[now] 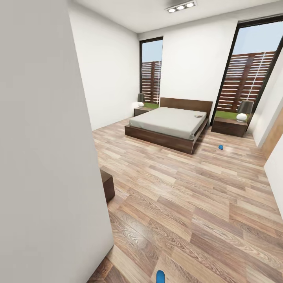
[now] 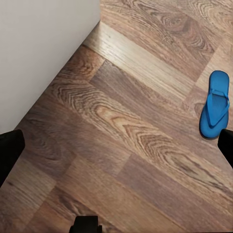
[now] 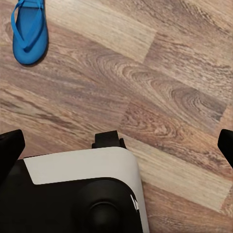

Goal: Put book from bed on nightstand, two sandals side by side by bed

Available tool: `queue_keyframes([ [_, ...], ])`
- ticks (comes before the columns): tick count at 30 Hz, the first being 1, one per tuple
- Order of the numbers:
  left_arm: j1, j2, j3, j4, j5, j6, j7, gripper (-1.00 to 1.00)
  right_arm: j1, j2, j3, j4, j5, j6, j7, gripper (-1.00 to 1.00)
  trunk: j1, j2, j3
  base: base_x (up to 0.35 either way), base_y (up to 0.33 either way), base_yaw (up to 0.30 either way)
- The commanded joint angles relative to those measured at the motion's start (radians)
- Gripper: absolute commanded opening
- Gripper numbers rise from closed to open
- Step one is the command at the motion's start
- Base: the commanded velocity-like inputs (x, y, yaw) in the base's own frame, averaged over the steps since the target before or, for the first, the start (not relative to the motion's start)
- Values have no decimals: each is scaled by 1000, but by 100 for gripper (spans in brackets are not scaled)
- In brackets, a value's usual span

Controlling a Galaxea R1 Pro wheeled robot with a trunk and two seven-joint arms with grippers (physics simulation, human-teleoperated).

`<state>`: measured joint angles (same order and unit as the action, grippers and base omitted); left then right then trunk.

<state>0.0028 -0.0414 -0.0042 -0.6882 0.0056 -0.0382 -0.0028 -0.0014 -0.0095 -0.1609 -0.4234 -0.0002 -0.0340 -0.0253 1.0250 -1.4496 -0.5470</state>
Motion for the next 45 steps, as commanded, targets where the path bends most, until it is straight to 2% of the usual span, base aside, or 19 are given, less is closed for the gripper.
queue_keyframes([
  [1, 0, 0, 0, -1, 1, -2, 0, 100, 0, 0, -2, 0, 0, -3, -1, 100, 0, 0, -1, 0, 0, 0],
  [18, 0, -1, -2, -4, 1, -4, -3, 100, 0, 0, -2, 0, 0, -3, -1, 100, 0, 0, -1, 0, 0, 0],
  [21, 0, -7, -3, -9, 1, -5, -28, 100, 0, 0, -2, 0, 0, -3, -1, 100, 0, 0, -1, 0, 0, 0],
  [23, -2, -21, -3, -38, 0, -2, -122, 100, 0, 0, -3, 0, -1, -3, -1, 100, 0, 0, -1, 0, 0, 0],
  [27, -3, -26, -3, -75, 0, 0, -179, 100, 0, 0, -2, 0, -1, -3, -1, 100, 0, 0, -1, 0, 0, 0],
  [29, -4, -38, -3, -124, 0, 2, -204, 100, 0, 0, -3, 0, -1, -3, -1, 100, 0, 0, -1, 0, 0, 0],
  [33, -8, -64, -3, -204, 1, 4, -218, 100, 0, 0, -3, 0, -1, -3, -1, 100, 0, 0, -1, 0, 0, 0],
  [45, -10, -88, -5, -331, 8, 9, -231, 100, 0, 0, -2, 0, 1, -4, -1, 100, 0, 0, -1, 0, 0, 0],
])
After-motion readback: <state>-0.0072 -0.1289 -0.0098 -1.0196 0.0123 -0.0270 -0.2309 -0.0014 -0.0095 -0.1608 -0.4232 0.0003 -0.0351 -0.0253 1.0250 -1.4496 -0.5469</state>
